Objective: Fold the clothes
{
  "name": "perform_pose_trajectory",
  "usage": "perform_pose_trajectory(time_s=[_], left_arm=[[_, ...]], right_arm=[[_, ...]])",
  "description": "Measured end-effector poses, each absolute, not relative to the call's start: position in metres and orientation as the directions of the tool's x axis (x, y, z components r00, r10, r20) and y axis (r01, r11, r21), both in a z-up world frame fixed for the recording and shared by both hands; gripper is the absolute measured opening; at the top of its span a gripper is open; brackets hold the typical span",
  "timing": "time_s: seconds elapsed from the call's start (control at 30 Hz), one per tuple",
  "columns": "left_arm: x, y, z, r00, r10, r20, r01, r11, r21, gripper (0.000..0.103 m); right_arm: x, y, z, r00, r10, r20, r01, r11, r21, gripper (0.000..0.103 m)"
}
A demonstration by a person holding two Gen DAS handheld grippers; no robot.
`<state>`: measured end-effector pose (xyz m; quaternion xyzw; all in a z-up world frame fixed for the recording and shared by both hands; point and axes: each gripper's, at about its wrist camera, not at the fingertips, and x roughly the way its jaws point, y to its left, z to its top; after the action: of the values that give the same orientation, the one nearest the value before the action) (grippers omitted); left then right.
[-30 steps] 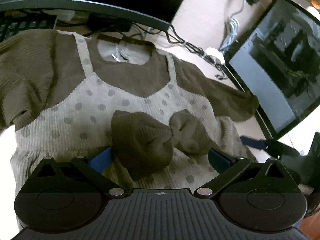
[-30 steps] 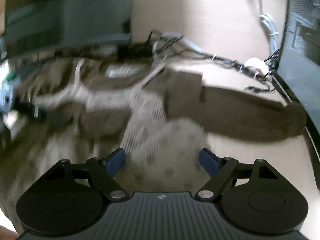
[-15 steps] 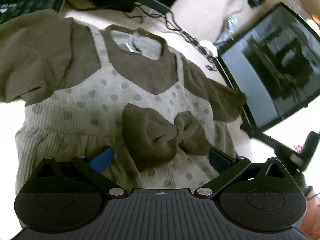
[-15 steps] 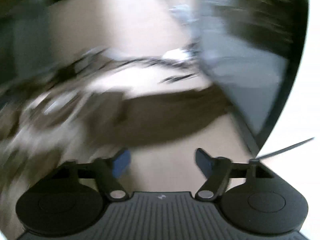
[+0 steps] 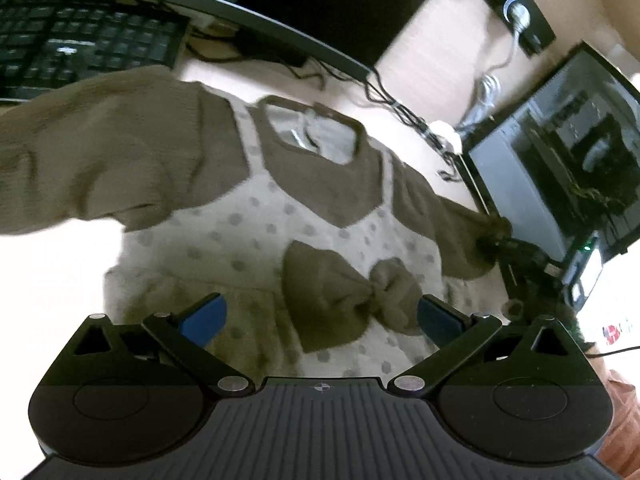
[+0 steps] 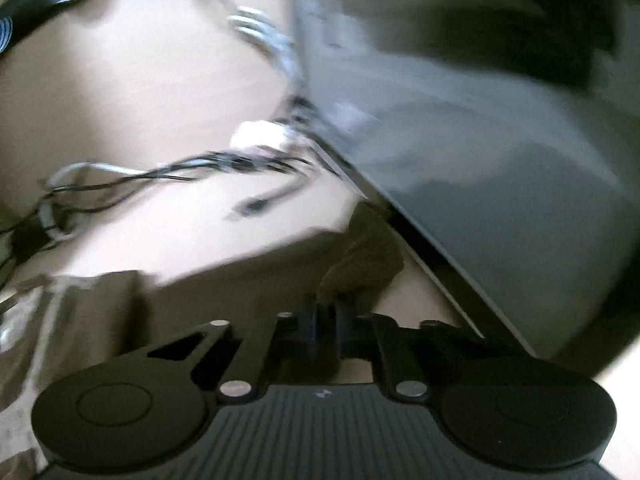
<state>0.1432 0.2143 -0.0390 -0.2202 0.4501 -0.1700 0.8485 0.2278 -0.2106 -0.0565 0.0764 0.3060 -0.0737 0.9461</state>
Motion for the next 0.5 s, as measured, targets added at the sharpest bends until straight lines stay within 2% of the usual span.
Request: perform_pose_trajectory(time_s=[0.23, 0.37, 0.5], left_arm=[[0.145, 0.227, -0.030, 0.569, -0.488, -0.661, 0.087, 0.836, -0.542, 0.103], [0.142, 0.234, -0.024, 0.586, -0.500, -0.638, 0.103, 0.827, -0.553, 0.103], [0.137, 0.248, -0.020, 0.604, -0.495, -0.625, 0.104, 0.826, -0.554, 0.103]], right_arm=[[0.225, -0.144, -0.006, 0.876, 0.120, -0.467, -0.089, 0.992, 0.088, 0.002], [0.216, -0.104, 0.016, 0.876, 0.227, -0.426, -0.217, 0.974, 0.071, 0.002], [0.209, -0.070, 0.028, 0.870, 0.276, -0.408, -0.291, 0.956, 0.026, 0.002]])
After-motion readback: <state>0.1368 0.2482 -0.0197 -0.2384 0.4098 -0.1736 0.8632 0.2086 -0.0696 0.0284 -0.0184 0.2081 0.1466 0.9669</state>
